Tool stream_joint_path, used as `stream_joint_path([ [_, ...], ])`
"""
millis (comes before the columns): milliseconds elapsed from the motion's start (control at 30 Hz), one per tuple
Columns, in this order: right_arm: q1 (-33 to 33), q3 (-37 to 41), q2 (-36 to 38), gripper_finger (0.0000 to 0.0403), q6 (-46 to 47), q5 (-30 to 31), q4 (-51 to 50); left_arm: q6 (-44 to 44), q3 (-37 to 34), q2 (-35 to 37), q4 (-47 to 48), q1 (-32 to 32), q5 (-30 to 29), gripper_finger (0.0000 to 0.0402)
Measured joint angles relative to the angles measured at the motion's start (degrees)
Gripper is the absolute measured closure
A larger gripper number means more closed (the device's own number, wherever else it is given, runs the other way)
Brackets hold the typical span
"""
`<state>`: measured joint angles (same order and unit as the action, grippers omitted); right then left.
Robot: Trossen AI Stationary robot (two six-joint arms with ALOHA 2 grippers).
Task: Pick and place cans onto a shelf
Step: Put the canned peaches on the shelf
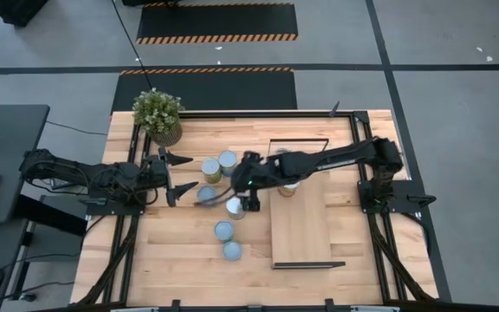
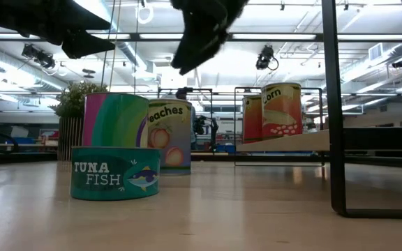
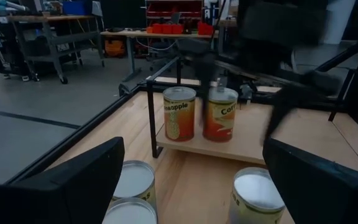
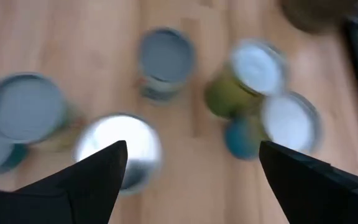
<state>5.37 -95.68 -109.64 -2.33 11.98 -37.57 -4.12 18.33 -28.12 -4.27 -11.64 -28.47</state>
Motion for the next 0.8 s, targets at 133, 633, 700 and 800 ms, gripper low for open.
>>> stream_joint_path([
  [133, 1.2, -4.3, -3.1, 0.0027, -4.1, -1.0, -0.7, 0.0, 0.0, 0.0, 0.0, 0.0, 0.0, 0.0012],
  [633, 3.6, -6.1, -7.7, 0.0004, -6.8, -4.2, -3.2, 0.2, 0.0, 0.0, 0.3, 0.0, 0.0, 0.0012],
  [700, 3.7, -6.1, -7.6, 0.0003, -6.9, -4.1, -3.1, 0.2, 0.0, 0.0, 0.3, 0.0, 0.0, 0.0012],
  [800, 3.6, -6.2, -8.5, 0.0004, -6.6, -4.3, -2.3, 0.2, 0.0, 0.0, 0.2, 0.0, 0.0, 0.0012],
])
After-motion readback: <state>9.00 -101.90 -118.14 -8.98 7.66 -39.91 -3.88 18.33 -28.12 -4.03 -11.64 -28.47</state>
